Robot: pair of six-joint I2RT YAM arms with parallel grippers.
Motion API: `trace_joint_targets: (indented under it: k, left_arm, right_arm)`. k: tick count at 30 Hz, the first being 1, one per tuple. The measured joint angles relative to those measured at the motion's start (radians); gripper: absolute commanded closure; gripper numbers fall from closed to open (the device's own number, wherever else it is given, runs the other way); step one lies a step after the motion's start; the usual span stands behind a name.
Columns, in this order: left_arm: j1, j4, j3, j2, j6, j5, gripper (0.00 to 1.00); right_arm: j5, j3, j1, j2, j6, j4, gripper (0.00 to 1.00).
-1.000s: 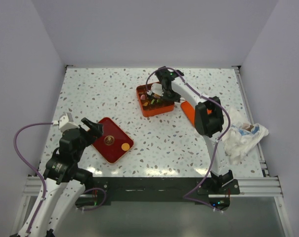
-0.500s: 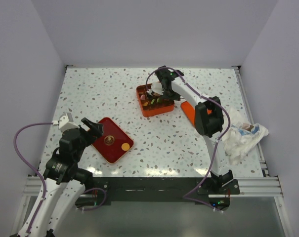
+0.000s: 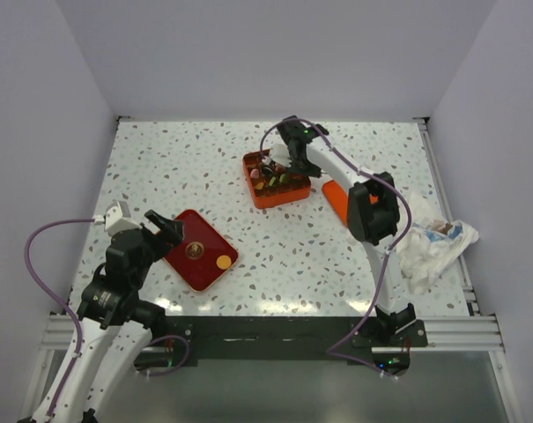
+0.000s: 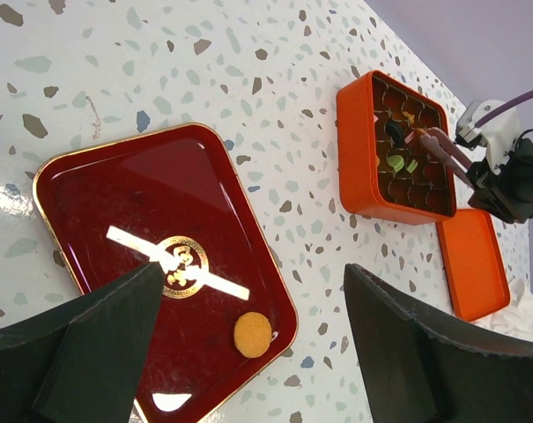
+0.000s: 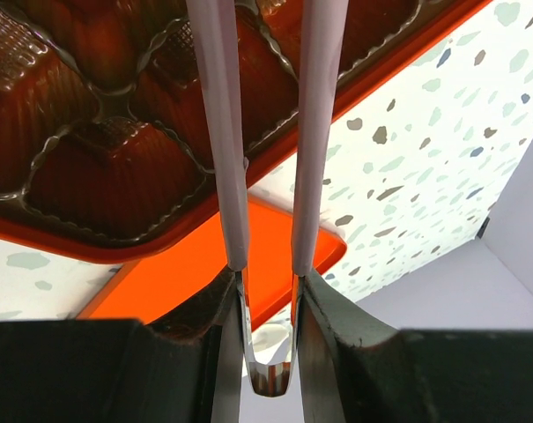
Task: Pack the cookies
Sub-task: Place the fake cookies in the packing box.
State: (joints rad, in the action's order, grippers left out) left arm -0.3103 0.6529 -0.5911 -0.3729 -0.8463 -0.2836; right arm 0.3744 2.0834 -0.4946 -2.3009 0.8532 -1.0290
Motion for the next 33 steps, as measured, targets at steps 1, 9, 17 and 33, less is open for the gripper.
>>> trace_joint_targets:
  k: [1, 9, 17, 33]
  left_arm:
    - [0.0, 0.0, 0.0, 0.0, 0.0, 0.0, 0.12]
    - [0.0, 0.0, 0.0, 0.0, 0.0, 0.0, 0.12]
    - [0.0, 0.0, 0.0, 0.0, 0.0, 0.0, 0.12]
    - [0.0, -0.001, 0.0, -0.002, 0.0, 0.004, 0.12]
  right_arm:
    - [-0.001, 0.0, 0.0, 0.002, -0.001, 0.001, 0.92]
    - [-0.024, 0.0, 0.008, 0.036, -0.016, 0.002, 1.0]
    - [-0.053, 0.0, 0.027, 0.046, -0.049, -0.013, 0.98]
    - [-0.076, -0.061, 0.034, 0.079, 0.038, -0.024, 0.74]
